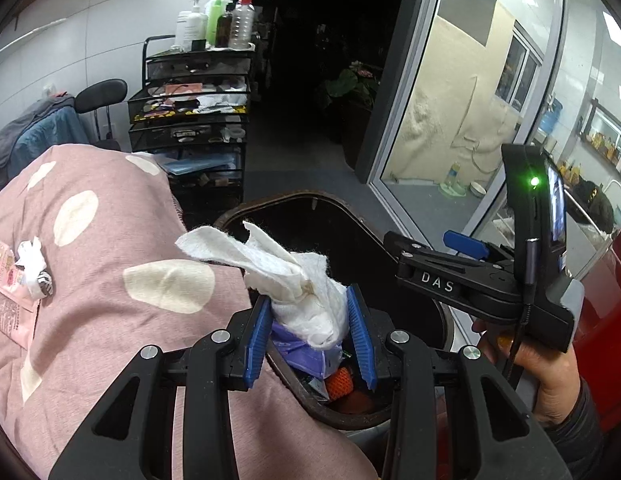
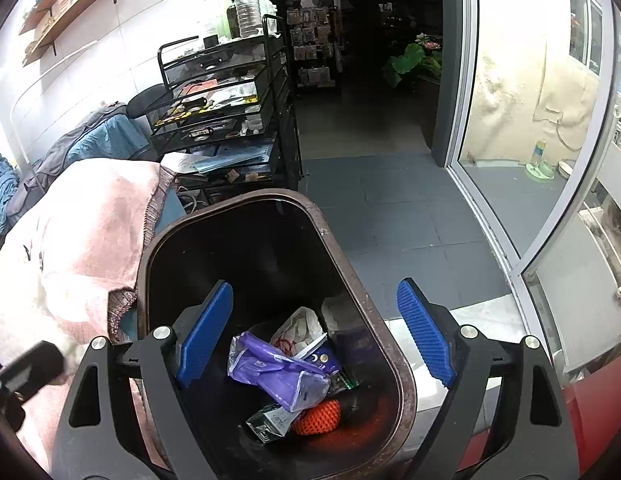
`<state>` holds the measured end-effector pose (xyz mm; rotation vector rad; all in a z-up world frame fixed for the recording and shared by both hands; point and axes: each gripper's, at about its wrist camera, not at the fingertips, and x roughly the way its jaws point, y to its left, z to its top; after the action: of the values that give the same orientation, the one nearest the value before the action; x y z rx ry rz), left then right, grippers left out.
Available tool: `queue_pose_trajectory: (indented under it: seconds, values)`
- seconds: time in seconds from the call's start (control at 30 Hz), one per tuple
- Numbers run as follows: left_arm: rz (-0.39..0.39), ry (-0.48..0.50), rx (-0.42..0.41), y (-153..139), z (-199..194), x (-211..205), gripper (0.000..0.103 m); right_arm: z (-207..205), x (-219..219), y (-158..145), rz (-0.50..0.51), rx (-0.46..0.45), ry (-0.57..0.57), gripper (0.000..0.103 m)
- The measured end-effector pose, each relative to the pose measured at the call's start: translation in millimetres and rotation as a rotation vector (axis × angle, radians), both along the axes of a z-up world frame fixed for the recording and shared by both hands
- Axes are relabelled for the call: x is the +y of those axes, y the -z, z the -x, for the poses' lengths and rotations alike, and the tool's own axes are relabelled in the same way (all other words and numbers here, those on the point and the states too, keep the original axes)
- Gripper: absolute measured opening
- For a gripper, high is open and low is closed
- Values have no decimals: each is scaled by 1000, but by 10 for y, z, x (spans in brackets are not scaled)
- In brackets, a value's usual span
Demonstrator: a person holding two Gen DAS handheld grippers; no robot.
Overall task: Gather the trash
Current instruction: 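Lower the white tissue into the bin and open the left tool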
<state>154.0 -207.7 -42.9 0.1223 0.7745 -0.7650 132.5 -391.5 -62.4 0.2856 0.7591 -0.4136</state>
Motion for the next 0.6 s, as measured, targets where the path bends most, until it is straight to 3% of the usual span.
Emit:
queue_pose_trajectory:
  seconds: [0.23, 0.37, 0.5, 0.6]
  values:
    - [-21, 27, 26, 76, -32, -144, 38, 11, -7, 6, 0, 1, 0, 84]
    - [-69, 40, 12, 137, -7, -219, 45, 11, -14, 11, -1, 3, 1, 84]
    - [-90, 35, -17, 156, 43, -214, 78, 17, -14, 19, -1, 2, 2, 87]
    - [-81, 40, -47, 103, 90, -187, 88, 21, -18, 23, 5, 4, 3, 87]
